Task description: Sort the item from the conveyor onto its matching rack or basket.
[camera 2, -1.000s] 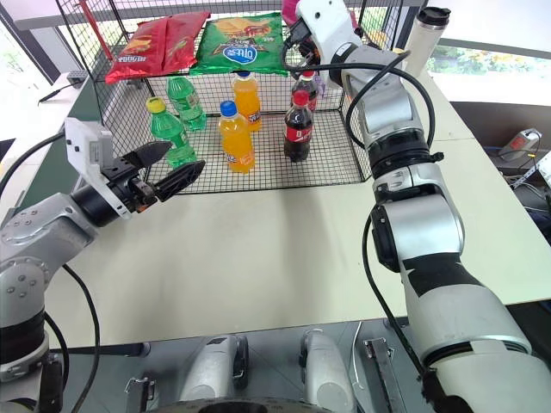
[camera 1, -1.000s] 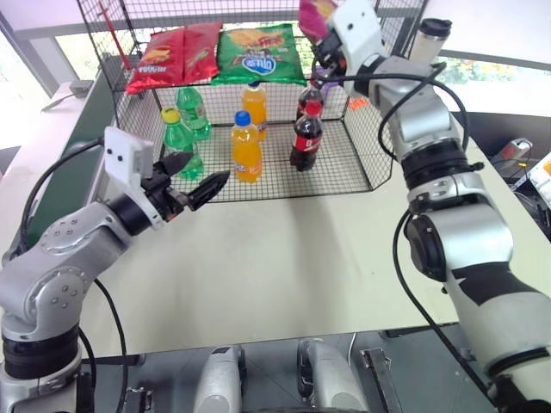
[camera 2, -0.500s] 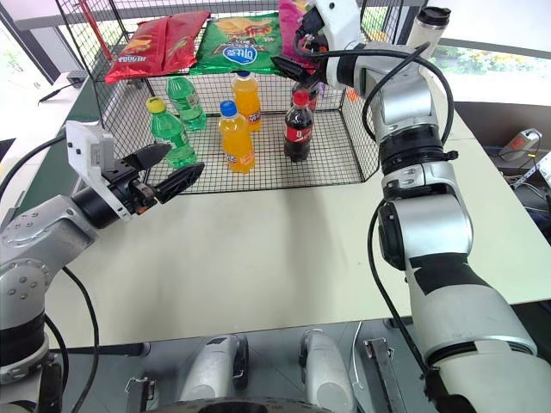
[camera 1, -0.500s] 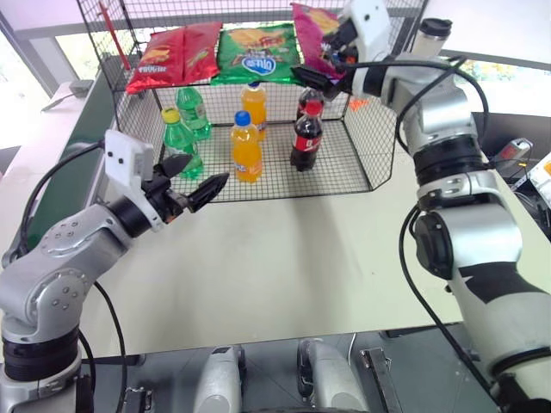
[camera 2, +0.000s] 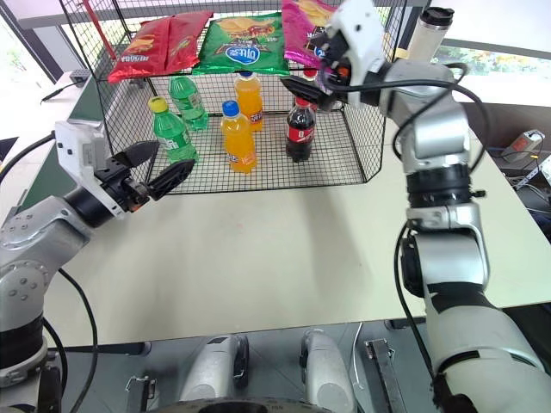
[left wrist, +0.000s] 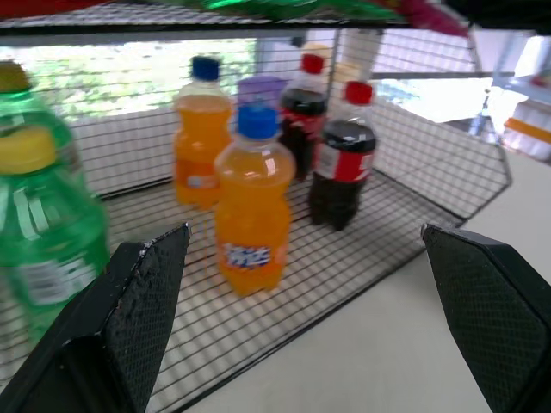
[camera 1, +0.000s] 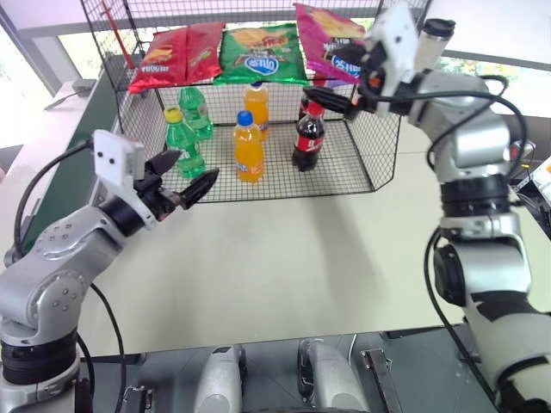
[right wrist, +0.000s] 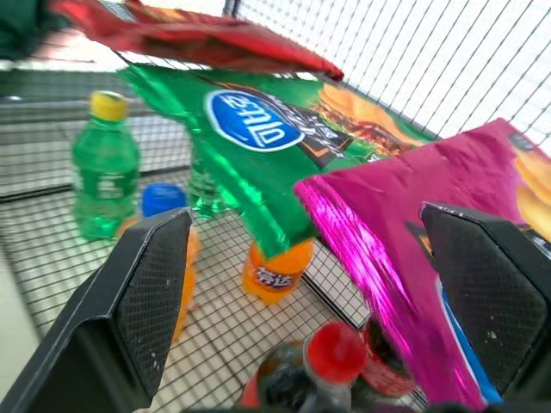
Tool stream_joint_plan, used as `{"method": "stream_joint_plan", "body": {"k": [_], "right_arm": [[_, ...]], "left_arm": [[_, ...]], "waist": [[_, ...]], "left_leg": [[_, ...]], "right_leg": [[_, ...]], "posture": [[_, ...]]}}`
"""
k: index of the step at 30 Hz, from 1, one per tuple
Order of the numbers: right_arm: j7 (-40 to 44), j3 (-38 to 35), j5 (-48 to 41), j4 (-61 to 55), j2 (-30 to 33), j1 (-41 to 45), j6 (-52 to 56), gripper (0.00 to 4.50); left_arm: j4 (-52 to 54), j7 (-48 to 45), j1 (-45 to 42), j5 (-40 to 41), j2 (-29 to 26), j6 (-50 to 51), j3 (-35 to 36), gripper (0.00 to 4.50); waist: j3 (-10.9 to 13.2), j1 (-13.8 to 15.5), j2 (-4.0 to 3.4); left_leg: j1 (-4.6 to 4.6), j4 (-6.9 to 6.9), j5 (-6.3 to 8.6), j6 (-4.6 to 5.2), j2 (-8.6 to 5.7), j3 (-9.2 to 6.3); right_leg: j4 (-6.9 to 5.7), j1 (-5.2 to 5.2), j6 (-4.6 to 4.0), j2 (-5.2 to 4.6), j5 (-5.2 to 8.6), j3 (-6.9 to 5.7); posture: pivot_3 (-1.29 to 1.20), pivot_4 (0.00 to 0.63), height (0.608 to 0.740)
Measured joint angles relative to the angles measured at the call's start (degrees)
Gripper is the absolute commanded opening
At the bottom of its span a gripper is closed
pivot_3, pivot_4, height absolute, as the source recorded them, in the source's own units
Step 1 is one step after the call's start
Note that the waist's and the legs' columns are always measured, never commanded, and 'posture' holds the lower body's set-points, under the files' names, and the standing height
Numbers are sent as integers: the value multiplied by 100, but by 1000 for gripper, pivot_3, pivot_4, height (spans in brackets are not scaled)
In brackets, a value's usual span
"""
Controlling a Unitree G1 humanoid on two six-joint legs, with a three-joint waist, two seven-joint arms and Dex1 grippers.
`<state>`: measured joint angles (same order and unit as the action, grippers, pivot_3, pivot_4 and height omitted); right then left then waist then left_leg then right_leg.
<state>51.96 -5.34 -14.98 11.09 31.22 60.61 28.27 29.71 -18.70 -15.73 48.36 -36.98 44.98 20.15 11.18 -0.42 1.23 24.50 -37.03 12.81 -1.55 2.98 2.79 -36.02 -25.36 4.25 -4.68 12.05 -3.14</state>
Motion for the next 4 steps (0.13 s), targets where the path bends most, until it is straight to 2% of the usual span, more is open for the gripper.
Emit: {"method": "stream_joint_plan", "body": {"k": [4], "right_arm": [[40,-914,-1203,-1227,348,-753,1109,4366]], "left_arm": [[19,-198,363,26,-138,-24,172,4500]], "waist": [[-2,-13,3]], "left_leg": [[-5,1,1,0,3,-2]], "right_leg": [[0,5,-2,1,1,-1]], "posture": [[0,150,740]]}}
